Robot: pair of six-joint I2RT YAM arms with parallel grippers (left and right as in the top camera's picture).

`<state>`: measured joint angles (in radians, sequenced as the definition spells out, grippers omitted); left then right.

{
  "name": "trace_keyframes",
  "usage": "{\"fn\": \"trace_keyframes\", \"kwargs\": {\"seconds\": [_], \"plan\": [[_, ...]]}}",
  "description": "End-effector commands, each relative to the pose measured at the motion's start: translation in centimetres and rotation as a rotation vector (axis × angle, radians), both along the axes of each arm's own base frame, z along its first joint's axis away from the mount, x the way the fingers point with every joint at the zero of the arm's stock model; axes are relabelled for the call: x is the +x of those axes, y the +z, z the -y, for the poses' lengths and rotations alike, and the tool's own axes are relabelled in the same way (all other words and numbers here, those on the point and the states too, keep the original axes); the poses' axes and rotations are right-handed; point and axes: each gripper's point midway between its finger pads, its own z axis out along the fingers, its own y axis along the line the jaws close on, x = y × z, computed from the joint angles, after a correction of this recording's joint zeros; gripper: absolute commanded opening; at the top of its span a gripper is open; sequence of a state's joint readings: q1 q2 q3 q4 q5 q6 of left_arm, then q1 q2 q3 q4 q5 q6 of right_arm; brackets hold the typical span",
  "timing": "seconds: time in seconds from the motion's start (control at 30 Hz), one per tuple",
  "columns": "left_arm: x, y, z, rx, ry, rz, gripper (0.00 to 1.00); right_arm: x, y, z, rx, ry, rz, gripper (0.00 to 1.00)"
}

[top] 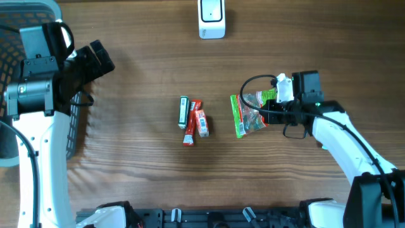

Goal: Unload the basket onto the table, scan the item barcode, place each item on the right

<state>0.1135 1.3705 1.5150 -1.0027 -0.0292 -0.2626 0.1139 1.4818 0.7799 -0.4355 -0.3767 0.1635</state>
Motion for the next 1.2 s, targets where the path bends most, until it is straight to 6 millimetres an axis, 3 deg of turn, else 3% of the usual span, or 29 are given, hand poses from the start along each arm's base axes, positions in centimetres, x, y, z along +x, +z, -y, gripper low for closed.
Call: {"fn": "trace_keyframes", "kwargs": {"seconds": [0.0, 0.13, 0.4, 0.5, 0.83, 0.97, 1.1, 1.17], "plan": [[0.0, 0.7, -0.2, 0.020, -0.007, 0.016, 1.00, -0.2, -1.4, 1.7, -0.063, -0.097, -0.025, 0.69], [0.0, 0.7, -0.2, 0.020, -0.007, 0.016, 1.00, -1.0, -1.8, 1.9, -0.087, -0.060, -0.048, 0.79], [0.0, 0.7, -0.2, 0.020, -0.007, 0.016, 1.00, -3.1, -3.8, 2.9, -0.159, -0.076, -0.105, 0.78], [0.0, 0.7, -0.2, 0.020, -0.007, 0.016, 1.00, -3.1, -4.1, 2.3, -0.165, -0.065, -0.091, 0.73], [0.0, 0.7, -0.2, 0.020, -0.007, 0.016, 1.00, -2.3, -4.5, 1.0, -0.238, -0.145, -0.059, 0.74], [0.0, 0.7, -0.2, 0.020, -0.007, 0.016, 1.00, -2.2, -5.7, 2.0, -0.280, -0.225, -0.084, 0.77], [0.0, 0.7, -0.2, 0.020, -0.007, 0.016, 1.00, -2.5, -7.6, 0.2, -0.201, -0.184, -0.145, 0.78], [0.0, 0.7, -0.2, 0.020, -0.007, 0.016, 1.00, -3.1, -8.4, -0.1, -0.185, -0.186, -0.186, 0.73]]}}
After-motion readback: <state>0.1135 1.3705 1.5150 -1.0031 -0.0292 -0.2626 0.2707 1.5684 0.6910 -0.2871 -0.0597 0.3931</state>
